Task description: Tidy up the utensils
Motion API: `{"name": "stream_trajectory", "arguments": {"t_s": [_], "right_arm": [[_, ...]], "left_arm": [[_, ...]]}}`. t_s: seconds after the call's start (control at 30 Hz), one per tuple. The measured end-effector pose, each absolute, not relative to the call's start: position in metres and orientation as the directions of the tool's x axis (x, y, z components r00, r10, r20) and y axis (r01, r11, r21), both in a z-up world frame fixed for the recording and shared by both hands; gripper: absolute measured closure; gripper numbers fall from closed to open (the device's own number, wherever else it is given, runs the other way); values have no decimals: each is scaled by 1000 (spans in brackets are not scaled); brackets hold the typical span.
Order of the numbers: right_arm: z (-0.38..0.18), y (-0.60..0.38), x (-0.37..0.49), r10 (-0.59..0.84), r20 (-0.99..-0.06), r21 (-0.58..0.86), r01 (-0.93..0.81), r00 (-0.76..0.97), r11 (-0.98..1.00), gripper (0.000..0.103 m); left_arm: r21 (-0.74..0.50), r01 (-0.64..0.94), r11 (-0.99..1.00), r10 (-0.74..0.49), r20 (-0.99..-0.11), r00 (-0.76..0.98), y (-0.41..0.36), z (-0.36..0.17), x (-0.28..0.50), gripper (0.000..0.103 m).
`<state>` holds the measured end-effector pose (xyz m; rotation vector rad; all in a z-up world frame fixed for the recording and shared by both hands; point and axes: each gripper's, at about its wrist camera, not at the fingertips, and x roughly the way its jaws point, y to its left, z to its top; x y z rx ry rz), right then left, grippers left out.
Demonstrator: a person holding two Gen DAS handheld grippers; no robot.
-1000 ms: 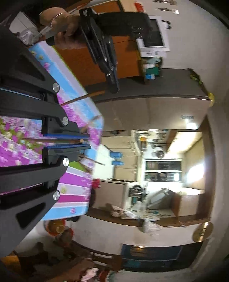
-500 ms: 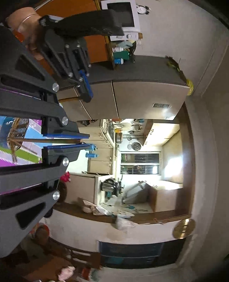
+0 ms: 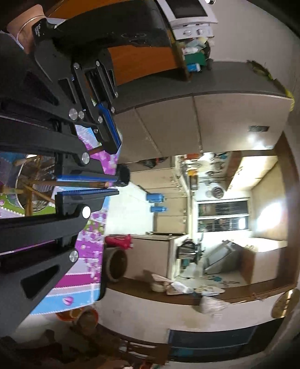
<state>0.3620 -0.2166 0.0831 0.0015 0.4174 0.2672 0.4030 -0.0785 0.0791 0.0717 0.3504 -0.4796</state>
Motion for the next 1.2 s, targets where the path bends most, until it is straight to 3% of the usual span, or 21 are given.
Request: {"name": "stream_trajectory", "arguments": {"t_s": [0.1, 0.2, 0.27, 0.3, 0.33, 0.37, 0.4, 0.43, 0.5, 0.57, 0.6, 0.67, 0.73, 0.83, 0.97, 1.2], "right_arm": [[78, -212, 360, 239, -411, 42, -244, 880, 969, 95], [90, -218, 344, 239, -365, 57, -235, 900, 970, 95], [103, -224, 332, 244, -320, 74, -233, 915, 970, 95], [113, -227, 319, 239, -285, 69, -229, 928, 971, 94], [121, -230, 305, 237, -251, 61, -230, 938, 971, 87], [129, -232, 286, 239, -212, 56, -233, 948, 971, 80], [134, -235, 269, 238, -176, 57, -231, 955, 971, 55], [137, -237, 250, 235, -141, 51, -230, 962, 972, 36], [137, -235, 215, 231, -96, 15, -230, 968, 973, 32], [130, -233, 181, 202, -59, -17, -203, 978, 979, 18], [127, -233, 168, 189, -41, -26, -190, 981, 981, 5], [112, -230, 132, 162, 2, -41, -162, 987, 986, 5], [100, -230, 116, 156, -18, -27, -156, 988, 987, 5], [79, -231, 93, 87, -76, 6, -87, 993, 996, 5], [60, -236, 62, -52, -73, 19, 53, 996, 998, 5], [40, -241, 41, -161, -55, -21, 160, 985, 987, 5]], "left_arm": [[-8, 455, 890, -426, -367, 827, -76, 69, 402, 95], [9, 425, 905, -395, -349, 850, -69, 74, 391, 93], [39, 368, 929, -338, -317, 886, -65, 86, 378, 75], [63, 325, 944, -296, -278, 914, -61, 93, 366, 60], [83, 294, 952, -267, -241, 933, -58, 101, 356, 40], [110, 253, 961, -229, -195, 954, -56, 108, 341, 29], [134, 213, 968, -191, -159, 969, -54, 112, 330, 17], [170, 150, 974, -136, -93, 986, -52, 117, 309, 14], [206, 106, 973, -100, -36, 994, -51, 122, 281, 6], [215, 57, 975, -56, -11, 998, -52, 123, 257, 4], [216, 29, 976, -29, 0, 1000, -52, 122, 244, 4], [207, -41, 977, 39, 14, 999, -57, 119, 225, 4], [183, -86, 979, 92, -26, 995, -56, 110, 205, 4], [114, -32, 993, 47, -128, 991, -54, 99, 183, 4], [132, 4, 991, 13, -127, 992, -57, 84, 145, 4], [141, 27, 990, -12, -111, 994, -70, 64, 114, 4]]}}
